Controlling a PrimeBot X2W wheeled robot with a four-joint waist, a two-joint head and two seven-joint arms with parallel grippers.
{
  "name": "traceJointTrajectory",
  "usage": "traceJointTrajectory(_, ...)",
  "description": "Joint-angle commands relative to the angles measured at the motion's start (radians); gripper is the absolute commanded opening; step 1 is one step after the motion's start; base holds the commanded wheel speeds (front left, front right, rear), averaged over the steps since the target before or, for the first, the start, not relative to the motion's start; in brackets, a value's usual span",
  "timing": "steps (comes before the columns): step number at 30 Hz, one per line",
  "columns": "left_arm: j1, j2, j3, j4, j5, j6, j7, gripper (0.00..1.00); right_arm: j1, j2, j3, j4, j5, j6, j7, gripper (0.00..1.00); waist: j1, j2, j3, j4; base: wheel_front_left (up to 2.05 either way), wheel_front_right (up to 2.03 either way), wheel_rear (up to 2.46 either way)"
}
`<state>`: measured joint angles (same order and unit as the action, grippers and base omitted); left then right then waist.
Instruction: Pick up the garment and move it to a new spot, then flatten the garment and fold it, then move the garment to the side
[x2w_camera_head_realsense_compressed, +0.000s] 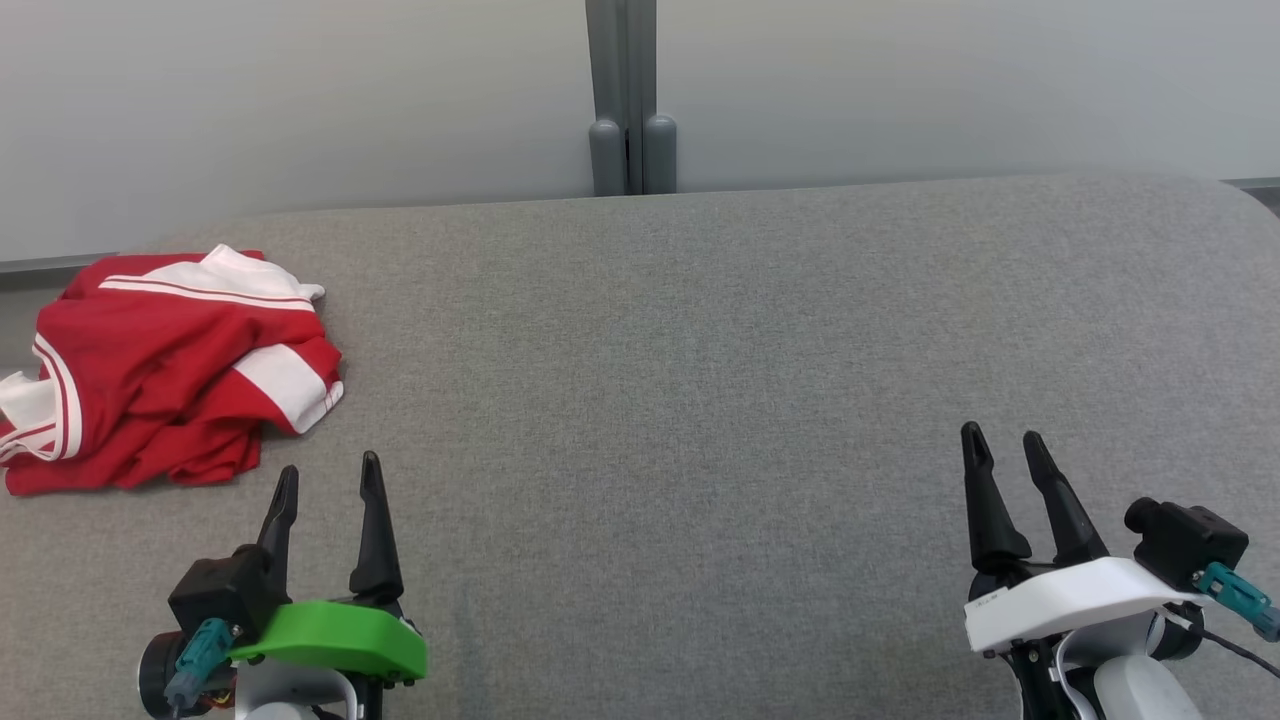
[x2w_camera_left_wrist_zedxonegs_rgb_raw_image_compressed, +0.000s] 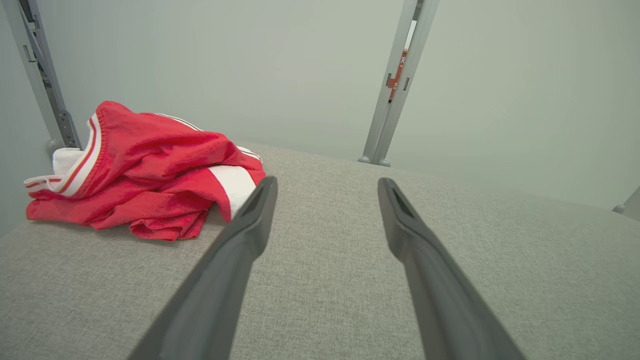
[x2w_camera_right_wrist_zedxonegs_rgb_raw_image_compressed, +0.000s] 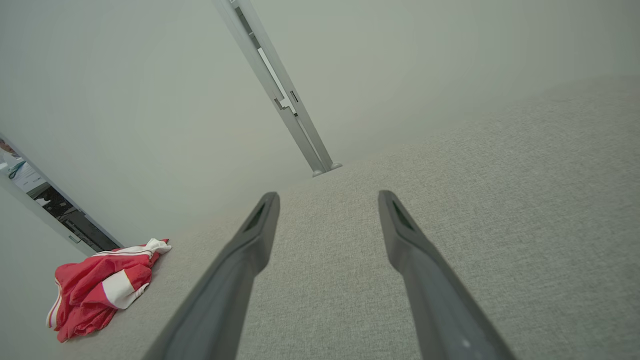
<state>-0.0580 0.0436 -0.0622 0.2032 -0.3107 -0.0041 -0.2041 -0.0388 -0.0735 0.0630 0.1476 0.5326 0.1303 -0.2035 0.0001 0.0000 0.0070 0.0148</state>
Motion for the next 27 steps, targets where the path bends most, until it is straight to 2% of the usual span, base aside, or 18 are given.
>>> traceJointTrajectory(1, -0.001, 0.008, -0.001, 0.0, 0.024, 0.0, -0.009, 1.0, 0.007, -0.005, 0.004, -0.011, -0.024, 0.001, -0.01, 1.0, -0.0001, 0.0, 0.0, 0.0, 0.0, 0.0, 0.0)
traceJointTrajectory(16, -0.008, 0.01, -0.013, 0.022, 0.14, -0.004, -0.038, 1.0, 0.018, -0.005, 0.014, -0.018, -0.128, 0.001, -0.041, 1.0, -0.0001, 0.0, -0.006, 0.007, 0.0, 0.0, 0.0)
traceJointTrajectory(27, 0.004, 0.01, -0.02, 0.036, 0.16, -0.009, -0.057, 1.0, 0.033, -0.014, 0.013, -0.015, -0.187, 0.001, -0.059, 1.0, -0.0001, 0.0, -0.01, 0.012, 0.0, 0.0, 0.0)
